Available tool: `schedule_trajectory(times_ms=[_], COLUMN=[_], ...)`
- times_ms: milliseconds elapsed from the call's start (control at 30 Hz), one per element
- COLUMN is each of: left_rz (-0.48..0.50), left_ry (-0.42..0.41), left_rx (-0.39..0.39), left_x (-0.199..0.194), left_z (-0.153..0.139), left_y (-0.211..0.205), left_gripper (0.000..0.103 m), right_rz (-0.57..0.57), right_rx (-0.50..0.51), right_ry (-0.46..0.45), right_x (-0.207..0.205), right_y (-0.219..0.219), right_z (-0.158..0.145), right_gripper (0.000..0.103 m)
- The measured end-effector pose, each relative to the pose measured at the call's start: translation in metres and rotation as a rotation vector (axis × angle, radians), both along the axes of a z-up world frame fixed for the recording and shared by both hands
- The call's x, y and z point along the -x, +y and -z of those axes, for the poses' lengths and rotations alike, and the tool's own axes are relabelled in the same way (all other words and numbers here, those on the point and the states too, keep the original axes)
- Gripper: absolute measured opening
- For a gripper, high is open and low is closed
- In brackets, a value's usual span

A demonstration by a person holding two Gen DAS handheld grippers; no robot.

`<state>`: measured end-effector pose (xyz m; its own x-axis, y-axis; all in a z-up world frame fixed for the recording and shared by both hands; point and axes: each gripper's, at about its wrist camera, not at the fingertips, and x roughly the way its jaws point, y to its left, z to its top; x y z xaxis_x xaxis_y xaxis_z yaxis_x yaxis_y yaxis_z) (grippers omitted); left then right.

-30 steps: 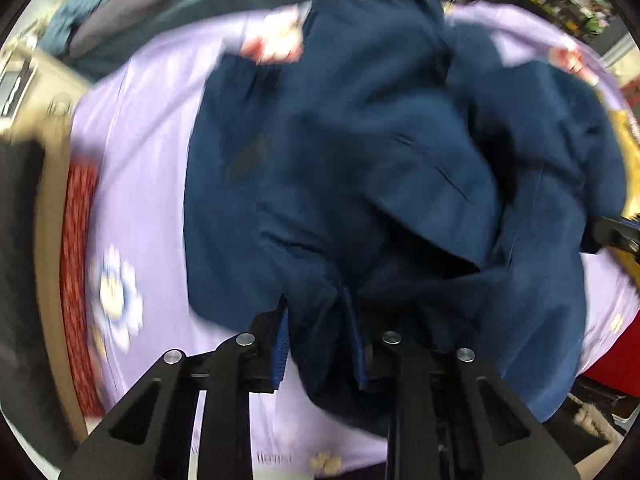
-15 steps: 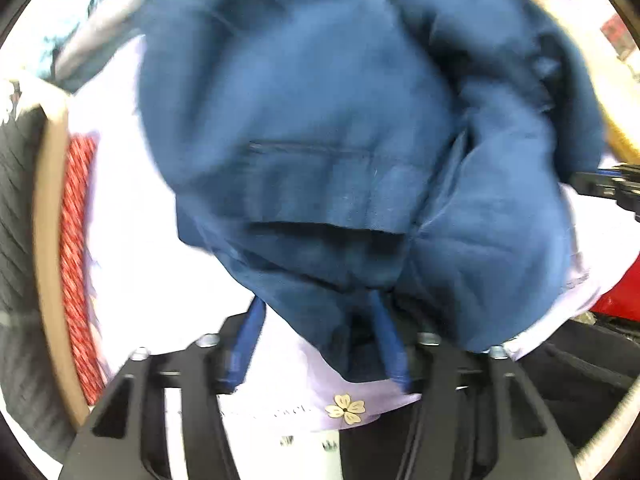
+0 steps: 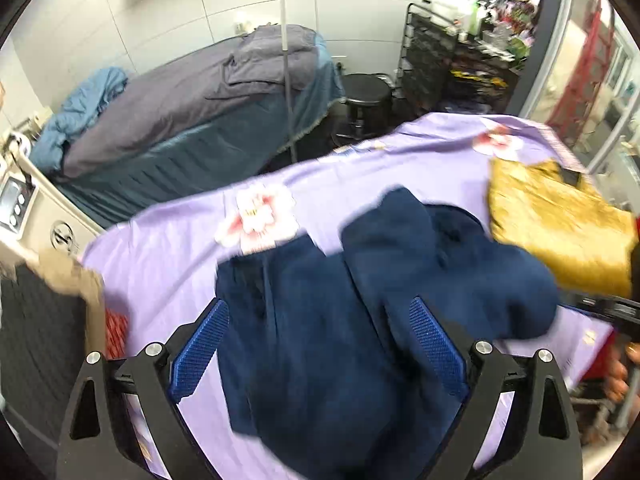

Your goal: Fold large clothes

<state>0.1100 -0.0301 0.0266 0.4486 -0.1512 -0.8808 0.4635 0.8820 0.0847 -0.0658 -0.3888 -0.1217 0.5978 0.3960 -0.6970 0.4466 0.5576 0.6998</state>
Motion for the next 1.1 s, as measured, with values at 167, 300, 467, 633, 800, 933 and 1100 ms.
schedule_trajectory(times_ms=[167,300,467,633,800,933,1100], left_rz=[0.009,0.086,0.155,0.223,0.239,0.19,0.133], left_ry=[0.074,0.178,0.288,0.352,0.351,0.378,0.3], left_rx=[0.0,-0.08,-0.184,-0.215,-0.216,-0.156,-0.096], left_x=[-0.071,-0.106,-0.117,-0.09,-0.071,-0.069,-0.054], left_z=[0.022,0.075,0.147,0.185,0.187,0.169,0.122], left_y=[-0.062,-0.11,-0.151,-0.169,-0.163,-0.152,-0.115], left_gripper=[0.09,0.09,0.091,0.092,0.063,0.03,0.016], right_rz=[0.127,0.124,0.144,0.075,-0.067,-0.126,-0.119], right_rx=[-0.087,-0.149,-0.373,-0.436,-0.283,-0.137,-0.143], right_ry=[0.132,0.198,0.254,0.267,0.242,0.189,0.05], right_x=[-0.012,-0.029,-0.043,-0.054,-0.07,-0.074,-0.053], right_y=[-0.037,-0.034,-0.016,0.004,0.02,0.03,0.02], right_z=[0.032,0.056,0.095,0.097,0.077,0.049,0.008], right_gripper=[0.056,0.056,0.056,0.052,0.018,0.011,0.008])
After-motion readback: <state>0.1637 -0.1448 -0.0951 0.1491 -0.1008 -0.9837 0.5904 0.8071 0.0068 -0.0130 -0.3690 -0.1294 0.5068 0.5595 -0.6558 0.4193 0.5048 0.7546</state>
